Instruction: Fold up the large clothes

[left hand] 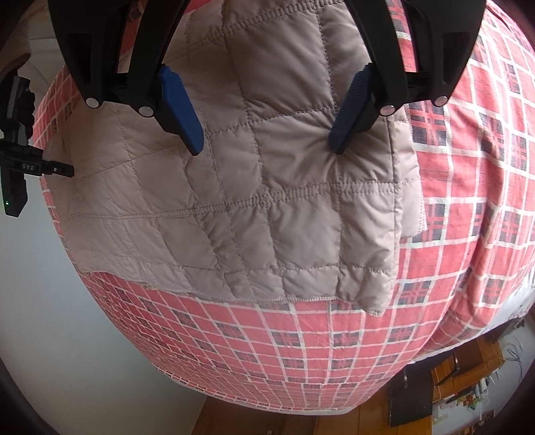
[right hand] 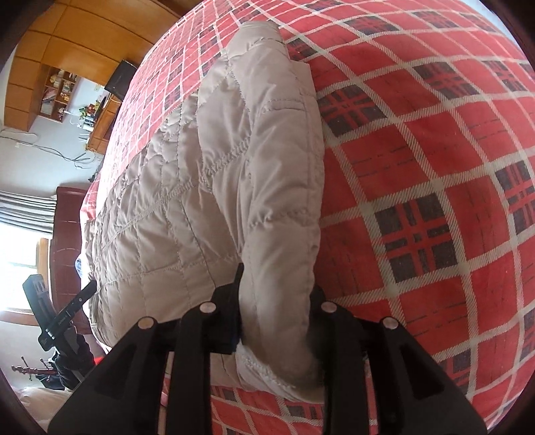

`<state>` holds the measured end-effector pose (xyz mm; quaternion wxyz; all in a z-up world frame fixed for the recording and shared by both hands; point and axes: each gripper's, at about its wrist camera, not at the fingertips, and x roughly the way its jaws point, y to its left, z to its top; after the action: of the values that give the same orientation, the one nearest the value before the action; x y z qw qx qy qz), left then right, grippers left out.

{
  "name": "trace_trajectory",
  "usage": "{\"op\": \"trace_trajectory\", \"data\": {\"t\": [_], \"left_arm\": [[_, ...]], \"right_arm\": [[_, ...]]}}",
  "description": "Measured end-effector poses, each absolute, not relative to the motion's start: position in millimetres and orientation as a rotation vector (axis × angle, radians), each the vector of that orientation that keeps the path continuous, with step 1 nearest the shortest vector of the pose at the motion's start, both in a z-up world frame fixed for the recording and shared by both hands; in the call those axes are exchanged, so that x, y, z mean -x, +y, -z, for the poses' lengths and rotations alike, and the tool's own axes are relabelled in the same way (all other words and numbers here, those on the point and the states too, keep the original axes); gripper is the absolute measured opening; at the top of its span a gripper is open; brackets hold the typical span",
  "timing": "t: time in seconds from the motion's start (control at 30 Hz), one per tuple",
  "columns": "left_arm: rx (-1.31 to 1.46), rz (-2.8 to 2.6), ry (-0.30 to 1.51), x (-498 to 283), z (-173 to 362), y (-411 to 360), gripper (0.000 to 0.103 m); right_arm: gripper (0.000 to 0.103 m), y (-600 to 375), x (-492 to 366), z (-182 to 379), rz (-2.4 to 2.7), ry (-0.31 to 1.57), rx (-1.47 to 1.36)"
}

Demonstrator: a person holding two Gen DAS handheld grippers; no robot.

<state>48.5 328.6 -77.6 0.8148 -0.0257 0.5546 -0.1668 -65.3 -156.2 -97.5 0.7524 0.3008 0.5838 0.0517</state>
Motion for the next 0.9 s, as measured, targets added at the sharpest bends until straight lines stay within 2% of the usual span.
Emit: {"op": "trace_trajectory", "data": {"t": [0.37, 0.53, 0.9], "left_arm": [[0.056, 0.367, 1.176, -48.1, 79.6, 329.4, 0.080], [0.053, 0.364, 1.175, -48.2, 78.9, 330.2, 0.080], [0.059, 0.364, 1.170, -47.5, 77.8, 333.0, 0.080]], "right_arm": [[0.026, -154.5, 62.3, 102.3, -0.083, 1.271, -0.696], [0.022, -146.2, 59.4, 72.5, -0.055, 1.258, -0.616], [0.021, -120.5, 52.8, 17.3, -0.071, 1.203, -0.530]]}}
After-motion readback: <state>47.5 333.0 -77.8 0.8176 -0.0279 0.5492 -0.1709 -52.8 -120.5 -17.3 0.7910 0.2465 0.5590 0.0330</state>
